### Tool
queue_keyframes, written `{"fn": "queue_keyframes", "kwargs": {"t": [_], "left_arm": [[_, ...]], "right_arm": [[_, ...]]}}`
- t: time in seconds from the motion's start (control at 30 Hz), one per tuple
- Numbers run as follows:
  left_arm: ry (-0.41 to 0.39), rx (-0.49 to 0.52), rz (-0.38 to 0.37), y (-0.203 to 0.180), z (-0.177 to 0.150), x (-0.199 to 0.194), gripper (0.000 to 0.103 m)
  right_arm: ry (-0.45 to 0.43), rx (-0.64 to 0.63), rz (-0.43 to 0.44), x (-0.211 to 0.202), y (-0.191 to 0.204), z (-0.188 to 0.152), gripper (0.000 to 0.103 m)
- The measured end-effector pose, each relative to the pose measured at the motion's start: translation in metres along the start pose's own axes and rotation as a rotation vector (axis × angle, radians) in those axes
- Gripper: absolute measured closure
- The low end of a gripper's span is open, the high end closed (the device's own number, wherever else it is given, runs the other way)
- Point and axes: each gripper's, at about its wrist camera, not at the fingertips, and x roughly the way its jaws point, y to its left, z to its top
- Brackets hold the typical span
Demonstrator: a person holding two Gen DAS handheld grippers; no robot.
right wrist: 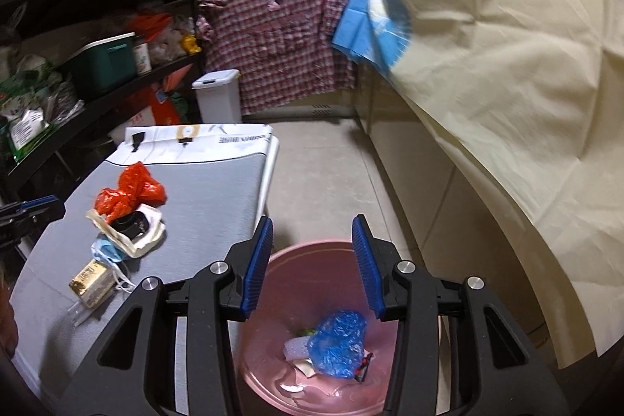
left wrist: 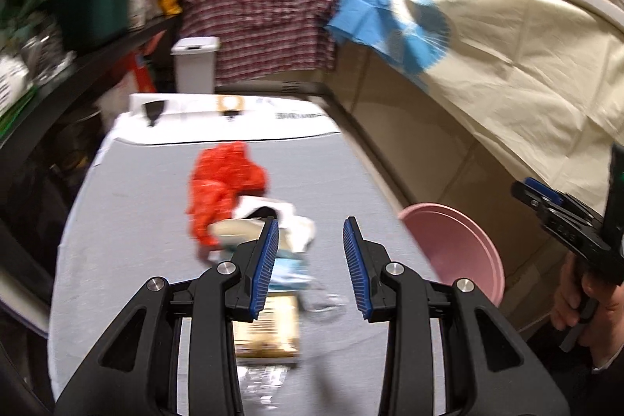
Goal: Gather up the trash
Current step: 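Move both grippers back over the remaining trash on the table, then grasp the red plastic bag with the left gripper while the right gripper grasps the black-strapped white item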
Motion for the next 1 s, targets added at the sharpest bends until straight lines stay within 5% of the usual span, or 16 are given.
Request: {"fn": "queue_keyframes", "kwargs": {"t": [0.33, 1.0], "left_arm": [[0.0, -0.167, 0.119, 0.075, 0.002, -0.002, 0.069], [0.051, -0.19, 0.167, 0.103, -0.002, 0.028, 0.069]], "right_arm": [[0.038, -0.018, 0.197, 0.026, 0.053, 0.007, 0.064], [0.11, -0.179, 0.541, 0.089, 0.189, -0.005, 0.066]]}}
